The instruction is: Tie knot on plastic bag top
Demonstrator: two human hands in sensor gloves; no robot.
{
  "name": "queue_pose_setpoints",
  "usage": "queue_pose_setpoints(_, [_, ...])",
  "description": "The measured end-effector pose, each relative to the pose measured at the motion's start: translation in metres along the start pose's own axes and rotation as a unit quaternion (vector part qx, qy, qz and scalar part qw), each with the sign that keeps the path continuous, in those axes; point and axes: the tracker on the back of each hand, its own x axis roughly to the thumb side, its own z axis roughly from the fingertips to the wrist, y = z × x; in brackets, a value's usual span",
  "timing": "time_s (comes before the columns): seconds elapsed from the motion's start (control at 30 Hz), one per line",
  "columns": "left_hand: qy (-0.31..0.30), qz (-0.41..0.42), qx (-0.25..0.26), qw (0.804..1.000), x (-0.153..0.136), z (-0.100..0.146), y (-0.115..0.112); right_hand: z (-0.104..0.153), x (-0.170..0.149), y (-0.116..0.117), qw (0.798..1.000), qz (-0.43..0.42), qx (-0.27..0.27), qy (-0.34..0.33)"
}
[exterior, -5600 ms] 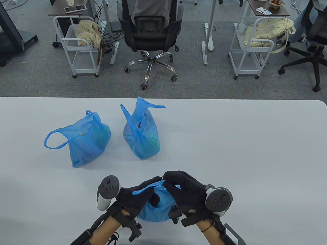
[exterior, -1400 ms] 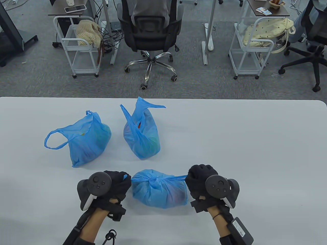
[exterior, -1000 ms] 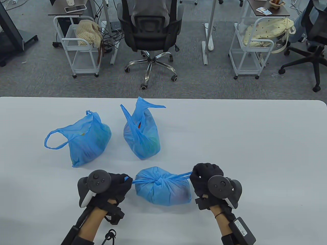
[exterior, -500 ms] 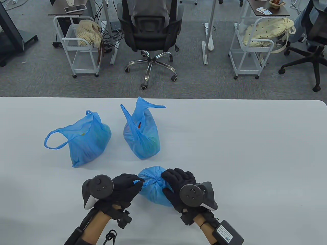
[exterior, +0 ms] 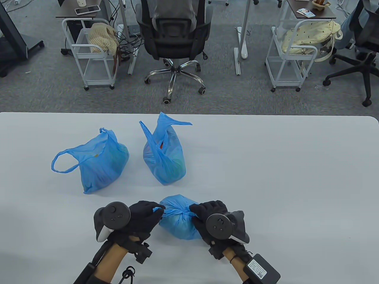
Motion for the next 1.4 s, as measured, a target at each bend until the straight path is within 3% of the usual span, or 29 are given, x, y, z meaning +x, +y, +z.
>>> queue_pose_setpoints(0.23, [0.023, 0.02, 0.019, 0.999, -0.014, -0.001, 0.008, 0.0, 0.0, 0.003, 0.999, -0.039, 0.006, -0.034])
queue_pose_setpoints(0.43, [0.043, 0.062, 0.031, 0.997, -0.025, -0.001, 0.013, -0.002, -0.021, -0.01, 0.974, -0.22, -0.016, 0.046])
queue_pose_setpoints(0.57, [0.045, 0.087, 0.032, 0.995, -0.028, -0.001, 0.014, 0.003, -0.04, -0.027, 0.956, -0.271, -0.06, 0.096])
queue_pose_setpoints(0.7, [0.047, 0.067, 0.042, 0.996, -0.029, -0.001, 0.016, 0.012, -0.064, -0.046, 0.931, -0.295, -0.139, 0.163])
queue_pose_setpoints(0.9, [0.028, -0.048, 0.043, 0.998, -0.023, 0.0, 0.018, 0.028, -0.095, -0.074, 0.91, -0.21, -0.248, 0.258])
queue_pose_setpoints(1.0, [0.022, -0.137, 0.065, 0.988, -0.018, 0.001, 0.022, 0.024, -0.11, -0.082, 0.909, -0.152, -0.255, 0.291])
queue_pose_setpoints(1.2, [0.037, -0.107, 0.062, 0.992, -0.024, -0.001, 0.02, -0.002, -0.148, -0.093, 0.886, -0.066, -0.266, 0.373])
queue_pose_setpoints(1.4, [0.041, -0.113, 0.059, 0.991, -0.027, -0.003, 0.021, -0.034, -0.172, -0.099, 0.874, 0.044, -0.275, 0.399])
